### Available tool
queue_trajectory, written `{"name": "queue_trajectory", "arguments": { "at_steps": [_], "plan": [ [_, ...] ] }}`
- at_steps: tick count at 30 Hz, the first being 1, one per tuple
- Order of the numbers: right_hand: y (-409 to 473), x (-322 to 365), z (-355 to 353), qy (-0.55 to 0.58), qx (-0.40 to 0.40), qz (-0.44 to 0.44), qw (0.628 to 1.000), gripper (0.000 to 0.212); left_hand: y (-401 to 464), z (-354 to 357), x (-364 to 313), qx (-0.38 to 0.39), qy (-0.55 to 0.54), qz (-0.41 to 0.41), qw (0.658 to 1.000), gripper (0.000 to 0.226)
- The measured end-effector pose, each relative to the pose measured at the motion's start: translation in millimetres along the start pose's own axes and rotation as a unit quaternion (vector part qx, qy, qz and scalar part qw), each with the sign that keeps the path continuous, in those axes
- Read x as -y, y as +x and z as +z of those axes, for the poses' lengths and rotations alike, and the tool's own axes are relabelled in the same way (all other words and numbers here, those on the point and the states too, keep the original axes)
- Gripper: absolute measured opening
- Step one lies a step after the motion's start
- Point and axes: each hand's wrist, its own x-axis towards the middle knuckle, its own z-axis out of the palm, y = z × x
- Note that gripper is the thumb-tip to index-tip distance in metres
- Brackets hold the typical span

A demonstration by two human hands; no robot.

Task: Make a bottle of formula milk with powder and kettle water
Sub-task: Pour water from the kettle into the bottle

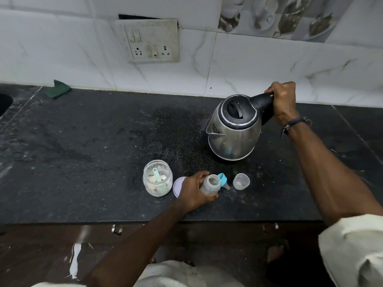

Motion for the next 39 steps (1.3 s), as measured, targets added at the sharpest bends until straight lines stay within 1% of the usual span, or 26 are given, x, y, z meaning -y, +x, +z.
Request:
{"name": "queue_trajectory", "arguments": {
  "at_steps": [3, 5, 6, 7, 10, 13, 21, 25, 28, 31, 34, 39],
  "plan": [
    [-7, -4, -5, -0.025, 0.024, -0.013, 0.999, 0.025, 1, 0, 1, 0.001, 0.001, -0.004, 1.0, 0.088],
    [-10, -6, -6, -0.043, 0.038, -0.026, 0.998, 0.033, 1, 1, 2, 0.001, 0.001, -0.006, 1.0, 0.088],
    [-12, -6, -7, -0.052, 0.048, -0.03, 0.997, 0.033, 1, 1, 2, 0.0, 0.002, -0.006, 1.0, 0.087],
    [-14, -5, -7, -0.059, 0.057, -0.031, 0.996, 0.026, 1, 1, 2, -0.001, 0.003, -0.007, 1.0, 0.087],
    [-17, -3, -9, -0.072, 0.075, -0.04, 0.994, 0.032, 2, 1, 4, 0.0, 0.009, -0.004, 1.0, 0.084],
    [-17, -3, -12, -0.086, 0.093, -0.058, 0.99, 0.019, 3, 1, 7, 0.002, 0.008, -0.007, 1.0, 0.083],
    [-23, 9, -14, -0.13, 0.141, -0.102, 0.976, 0.019, 4, 1, 10, 0.003, 0.009, -0.003, 1.0, 0.084],
    [-29, 15, -12, -0.147, 0.166, -0.118, 0.968, 0.022, 4, 1, 8, 0.003, 0.008, -0.002, 1.0, 0.083],
    [-34, 19, -11, -0.168, 0.19, -0.126, 0.959, 0.031, 4, 1, 8, 0.005, 0.011, 0.002, 1.0, 0.08],
    [-38, 19, -10, -0.193, 0.202, -0.143, 0.949, 0.028, 3, 0, 7, 0.002, 0.014, 0.007, 1.0, 0.079],
    [-41, 20, -9, -0.209, 0.209, -0.16, 0.942, 0.031, 3, 0, 6, 0.003, 0.016, 0.012, 1.0, 0.077],
    [-45, 25, -9, -0.243, 0.21, -0.176, 0.93, 0.029, 3, 0, 7, 0.006, 0.014, 0.011, 1.0, 0.074]
  ]
}}
